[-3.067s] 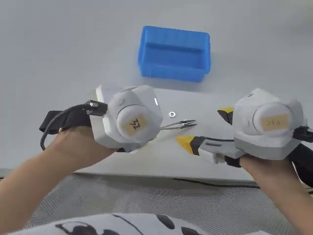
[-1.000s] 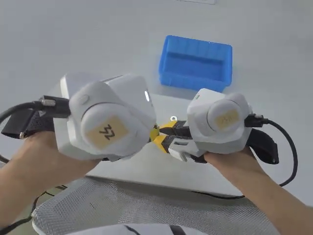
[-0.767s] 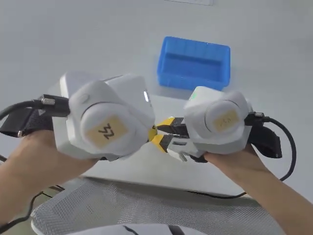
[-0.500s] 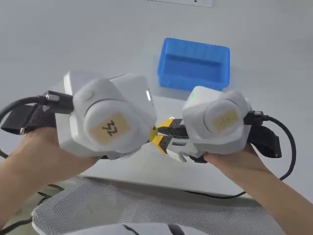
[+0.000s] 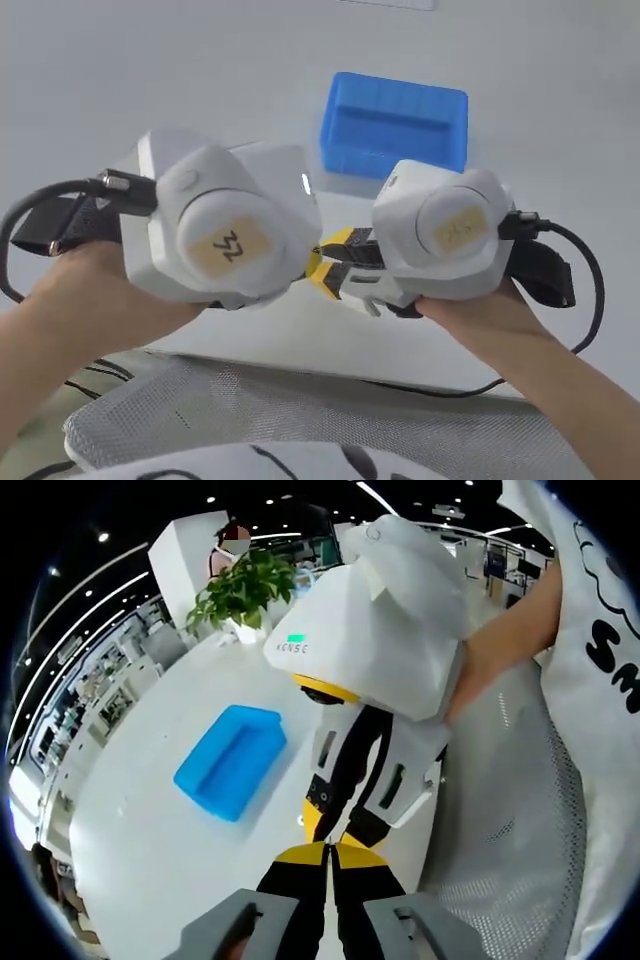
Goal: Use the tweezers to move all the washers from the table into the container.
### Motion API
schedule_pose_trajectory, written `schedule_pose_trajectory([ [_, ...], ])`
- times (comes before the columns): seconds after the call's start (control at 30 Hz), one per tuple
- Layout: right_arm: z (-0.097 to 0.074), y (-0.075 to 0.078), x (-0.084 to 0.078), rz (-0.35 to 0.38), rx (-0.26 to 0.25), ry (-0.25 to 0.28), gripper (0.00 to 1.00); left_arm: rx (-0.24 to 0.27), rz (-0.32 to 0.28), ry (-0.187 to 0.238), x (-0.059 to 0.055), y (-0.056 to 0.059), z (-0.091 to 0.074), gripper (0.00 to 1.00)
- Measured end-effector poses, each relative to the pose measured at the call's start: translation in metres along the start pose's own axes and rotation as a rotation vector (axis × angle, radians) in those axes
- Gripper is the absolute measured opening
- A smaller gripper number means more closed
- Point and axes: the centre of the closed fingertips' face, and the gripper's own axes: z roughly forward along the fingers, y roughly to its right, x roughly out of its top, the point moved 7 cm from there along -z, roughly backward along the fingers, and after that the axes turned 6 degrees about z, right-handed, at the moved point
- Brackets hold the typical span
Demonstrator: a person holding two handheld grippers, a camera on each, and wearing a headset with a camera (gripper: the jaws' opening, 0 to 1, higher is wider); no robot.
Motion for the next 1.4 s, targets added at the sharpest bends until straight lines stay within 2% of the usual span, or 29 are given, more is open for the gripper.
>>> schedule_pose_trajectory([
  [0.2,-0.001,0.001,0.0,0.005,-0.002,0.004,0.09,-0.012,-0.02,0.012,0.001,-0.002,0.001,0.0],
  [0.37,0.001,0.0,0.001,-0.038,0.019,-0.004,0.06,-0.036,-0.024,0.02,-0.001,-0.004,0.001,0.0],
  [0.5,0.002,0.0,0.002,-0.067,0.03,-0.005,0.05,-0.037,-0.017,0.008,-0.002,-0.005,0.0,0.0],
  [0.6,0.001,-0.002,0.001,-0.142,0.006,-0.018,0.03,-0.031,-0.011,0.008,0.0,-0.003,0.0,0.0],
  [0.73,-0.001,-0.005,-0.001,-0.157,-0.015,-0.026,0.02,-0.019,-0.01,0.014,0.002,0.003,0.002,0.0],
  [0.83,-0.002,-0.006,-0.002,-0.19,-0.041,-0.03,0.02,0.014,0.016,0.005,0.003,0.007,0.002,0.0],
  [0.9,-0.003,-0.006,-0.002,-0.196,-0.044,-0.031,0.02,0.042,-0.017,0.007,0.003,0.009,0.002,0.0],
  [0.93,-0.003,-0.005,-0.002,-0.197,-0.047,-0.03,0.02,0.061,-0.074,0.025,0.003,0.009,0.003,0.0],
  [1.07,-0.007,-0.003,-0.003,-0.193,-0.041,-0.033,0.02,0.1,-0.189,0.072,0.002,0.009,0.0,0.0],
  [1.2,-0.014,0.0,-0.003,-0.181,-0.029,-0.021,0.02,0.14,-0.28,0.13,0.005,0.009,-0.007,0.09],
  [1.27,-0.017,0.001,-0.003,-0.169,-0.023,-0.013,0.02,0.163,-0.286,0.132,0.004,0.011,-0.01,0.15],
  [1.4,-0.024,0.004,-0.003,-0.16,-0.016,0.0,0.02,0.218,-0.344,0.136,-0.002,0.015,-0.015,0.31],
])
